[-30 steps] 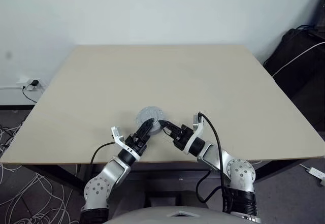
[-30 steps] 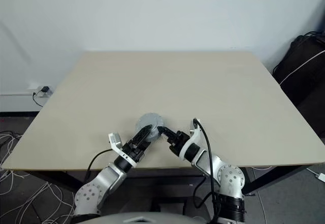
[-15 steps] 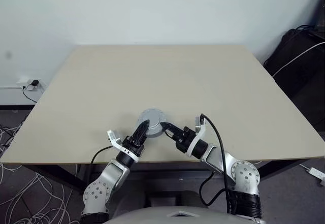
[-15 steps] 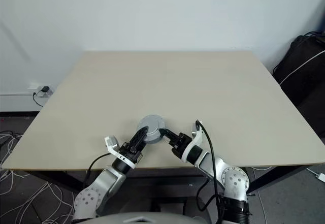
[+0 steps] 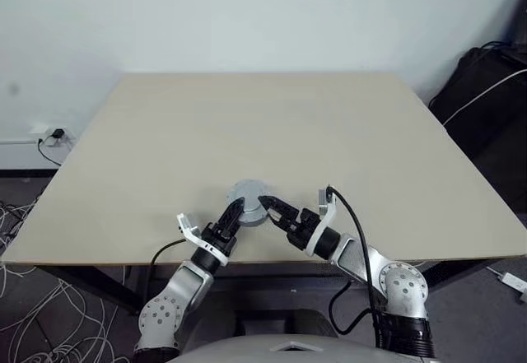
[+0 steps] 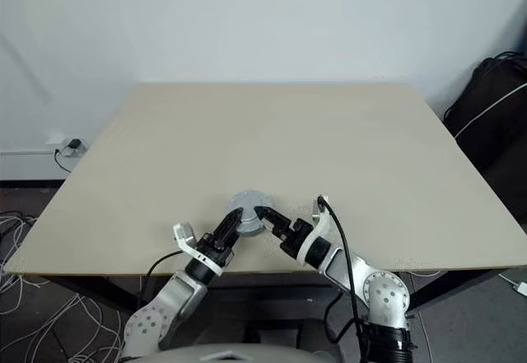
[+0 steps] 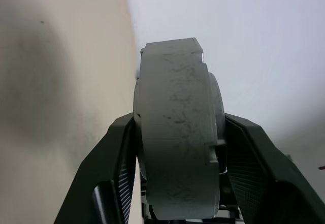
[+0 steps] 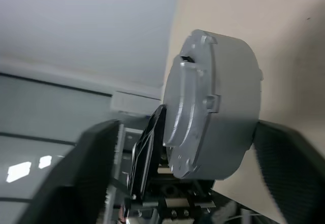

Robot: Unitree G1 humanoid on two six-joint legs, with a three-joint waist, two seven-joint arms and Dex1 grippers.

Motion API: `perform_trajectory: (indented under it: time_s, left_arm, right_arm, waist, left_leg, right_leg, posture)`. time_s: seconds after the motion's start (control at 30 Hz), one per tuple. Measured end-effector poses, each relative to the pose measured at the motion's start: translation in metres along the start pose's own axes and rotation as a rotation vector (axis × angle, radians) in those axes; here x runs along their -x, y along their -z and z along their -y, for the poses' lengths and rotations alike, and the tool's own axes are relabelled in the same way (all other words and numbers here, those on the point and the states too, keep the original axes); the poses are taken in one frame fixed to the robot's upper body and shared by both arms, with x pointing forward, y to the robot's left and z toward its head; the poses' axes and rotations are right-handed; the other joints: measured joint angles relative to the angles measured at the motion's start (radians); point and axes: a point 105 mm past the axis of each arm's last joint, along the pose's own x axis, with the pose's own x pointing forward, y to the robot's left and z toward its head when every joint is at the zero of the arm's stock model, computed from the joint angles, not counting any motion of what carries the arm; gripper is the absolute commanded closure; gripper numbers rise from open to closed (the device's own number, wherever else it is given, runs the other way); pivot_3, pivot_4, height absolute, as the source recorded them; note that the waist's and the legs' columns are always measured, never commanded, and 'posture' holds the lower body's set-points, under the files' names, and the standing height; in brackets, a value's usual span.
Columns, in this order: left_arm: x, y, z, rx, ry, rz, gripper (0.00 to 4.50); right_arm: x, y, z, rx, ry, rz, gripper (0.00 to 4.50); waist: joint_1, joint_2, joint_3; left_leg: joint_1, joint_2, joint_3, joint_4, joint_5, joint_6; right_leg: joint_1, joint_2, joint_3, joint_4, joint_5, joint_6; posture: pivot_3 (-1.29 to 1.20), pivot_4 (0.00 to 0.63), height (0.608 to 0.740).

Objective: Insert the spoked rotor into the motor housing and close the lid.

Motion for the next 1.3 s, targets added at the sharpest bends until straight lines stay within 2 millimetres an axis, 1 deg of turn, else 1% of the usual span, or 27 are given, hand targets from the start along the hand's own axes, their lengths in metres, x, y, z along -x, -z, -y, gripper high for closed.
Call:
perform_trajectory:
  time_s: [0.03, 0.1, 0.17, 0.27, 0.3, 0.33, 0.37, 0.43, 0.53, 0.7, 0.8, 0.87, 1.03, 1.1, 1.2, 1.3]
  left_arm:
    - [0.0, -0.001, -0.001, -0.005, -0.008, 0.005, 2.35]
    - [0.001, -0.004, -0.005, -0.02, -0.031, 0.023, 2.35]
    - [0.002, -0.009, -0.008, -0.044, -0.061, 0.043, 2.35]
    - [-0.003, -0.02, -0.015, -0.098, -0.125, 0.079, 2.36]
    - [-0.006, -0.027, -0.017, -0.115, -0.143, 0.104, 2.36]
    - [-0.008, -0.032, -0.017, -0.127, -0.151, 0.12, 2.36]
    - [-0.01, -0.04, -0.016, -0.14, -0.161, 0.147, 2.36]
    - [-0.014, -0.058, -0.015, -0.163, -0.173, 0.21, 2.36]
    - [-0.024, -0.08, -0.015, -0.178, -0.192, 0.285, 2.36]
    - [-0.036, -0.105, -0.022, -0.183, -0.236, 0.364, 2.36]
    - [-0.052, -0.114, -0.022, -0.169, -0.247, 0.399, 2.37]
    - [-0.067, -0.113, -0.02, -0.156, -0.244, 0.407, 2.37]
    - [-0.093, -0.109, -0.022, -0.165, -0.272, 0.359, 2.37]
    - [-0.1, -0.107, -0.024, -0.172, -0.291, 0.339, 2.37]
    - [-0.105, -0.106, -0.032, -0.18, -0.337, 0.329, 2.37]
    - [-0.107, -0.109, -0.038, -0.203, -0.392, 0.329, 2.37]
  right_arm:
    - [0.003, -0.001, 0.002, 0.027, 0.02, -0.004, 0.0]
    - [0.012, -0.001, 0.011, 0.134, 0.105, -0.022, 0.0]
    - [0.016, -0.002, 0.021, 0.22, 0.189, -0.017, 0.0]
    - [0.021, -0.008, 0.042, 0.43, 0.357, 0.016, 0.0]
    - [0.022, -0.01, 0.048, 0.535, 0.403, 0.023, 0.0]
    - [0.022, -0.01, 0.049, 0.611, 0.423, 0.023, 0.0]
    - [0.023, -0.011, 0.051, 0.73, 0.446, 0.019, 0.0]
    - [0.023, -0.01, 0.051, 0.903, 0.455, 0.021, 0.0]
    - [0.019, -0.004, 0.042, 1.059, 0.399, 0.041, 0.0]
    - [0.022, -0.006, 0.041, 1.16, 0.382, 0.098, 0.0]
    - [0.024, -0.011, 0.041, 1.189, 0.395, 0.153, 0.0]
    - [0.026, -0.012, 0.044, 1.203, 0.403, 0.163, 0.0]
    - [0.03, -0.011, 0.052, 1.203, 0.449, 0.185, 0.0]
    - [0.033, -0.011, 0.056, 1.186, 0.472, 0.188, 0.0]
    - [0.034, -0.01, 0.058, 1.18, 0.483, 0.192, 0.0]
    - [0.033, -0.007, 0.059, 1.173, 0.483, 0.186, 0.0]
  waist:
    - [0.002, 0.0, 0.0]
    - [0.004, -0.001, 0.0]
    - [0.005, -0.001, 0.0]
    - [0.013, -0.001, 0.0]
    - [0.015, -0.001, 0.0]
    - [0.016, -0.001, 0.0]
    - [0.017, -0.002, 0.0]
    - [0.02, -0.004, 0.001]
    - [0.03, -0.009, 0.002]
    - [0.04, -0.017, 0.005]
    - [0.046, -0.019, 0.006]
    - [0.049, -0.019, 0.006]
    - [0.044, -0.02, 0.006]
    - [0.041, -0.019, 0.006]
    - [0.04, -0.019, 0.006]
    - [0.04, -0.019, 0.006]
  left_leg:
    - [0.0, 0.0, 0.0, 0.0, 0.0, 0.0]
    - [0.0, 0.0, 0.0, 0.001, 0.0, 0.0]
    - [0.0, 0.0, 0.0, 0.001, 0.0, 0.0]
    - [0.0, 0.0, 0.0, 0.002, 0.0, 0.0]
    - [0.0, 0.0, 0.0, 0.003, 0.0, 0.0]
    - [0.0, 0.0, 0.0, 0.003, 0.0, 0.0]
    - [0.0, 0.0, 0.0, 0.004, 0.0, -0.001]
    - [0.0, 0.0, 0.0, 0.004, 0.001, -0.001]
    - [0.001, 0.0, 0.0, 0.004, 0.002, -0.003]
    - [0.002, 0.0, 0.0, 0.006, 0.002, -0.003]
    - [0.001, 0.0, -0.001, 0.009, 0.002, -0.003]
    - [0.001, 0.0, -0.001, 0.012, 0.001, -0.002]
    - [0.001, 0.0, 0.0, 0.013, 0.002, -0.003]
    - [0.001, 0.0, 0.0, 0.013, 0.003, -0.005]
    - [0.001, 0.001, 0.0, 0.013, 0.002, -0.004]
    - [0.001, 0.001, 0.0, 0.013, 0.002, -0.003]
  right_leg:
    - [0.0, 0.0, 0.0, 0.0, 0.0, 0.0]
    - [0.0, 0.0, 0.0, 0.0, 0.0, 0.0]
    - [0.0, 0.0, 0.0, 0.0, 0.0, 0.0]
    - [0.001, 0.001, 0.0, 0.0, 0.0, 0.0]
    - [0.001, 0.001, 0.0, 0.001, 0.0, 0.001]
    - [0.001, 0.001, 0.0, 0.0, 0.0, 0.001]
    - [0.001, 0.002, 0.0, 0.0, 0.001, 0.001]
    - [0.001, 0.002, 0.0, 0.0, 0.001, 0.001]
    - [0.002, 0.004, -0.001, 0.001, 0.001, 0.001]
    - [0.004, 0.006, -0.001, 0.001, 0.002, 0.003]
    - [0.005, 0.01, -0.001, 0.001, 0.004, 0.005]
    - [0.006, 0.01, -0.001, 0.001, 0.004, 0.006]
    - [0.005, 0.012, -0.001, 0.002, 0.005, 0.006]
    - [0.005, 0.012, 0.0, 0.003, 0.005, 0.006]
    - [0.005, 0.012, 0.0, 0.003, 0.005, 0.006]
    - [0.005, 0.011, 0.0, 0.003, 0.005, 0.006]
  posture:
    - [0.0, 0.0, 0.74]
    - [0.0, 0.0, 0.74]
    - [0.0, 0.0, 0.74]
    - [0.0, 0.0, 0.74]
    - [0.0, 0.0, 0.74]
    - [0.0, 0.0, 0.74]
    - [0.0, 0.0, 0.74]
    - [0.0, 0.0, 0.74]
    - [0.0, 0.0, 0.74]
    - [0.0, 0.0, 0.74]
    - [0.0, 0.0, 0.74]
    - [0.0, 0.0, 0.74]
    - [0.0, 0.0, 0.74]
    - [0.0, 0.0, 0.74]
    - [0.0, 0.0, 0.74]
    - [0.0, 0.0, 0.74]
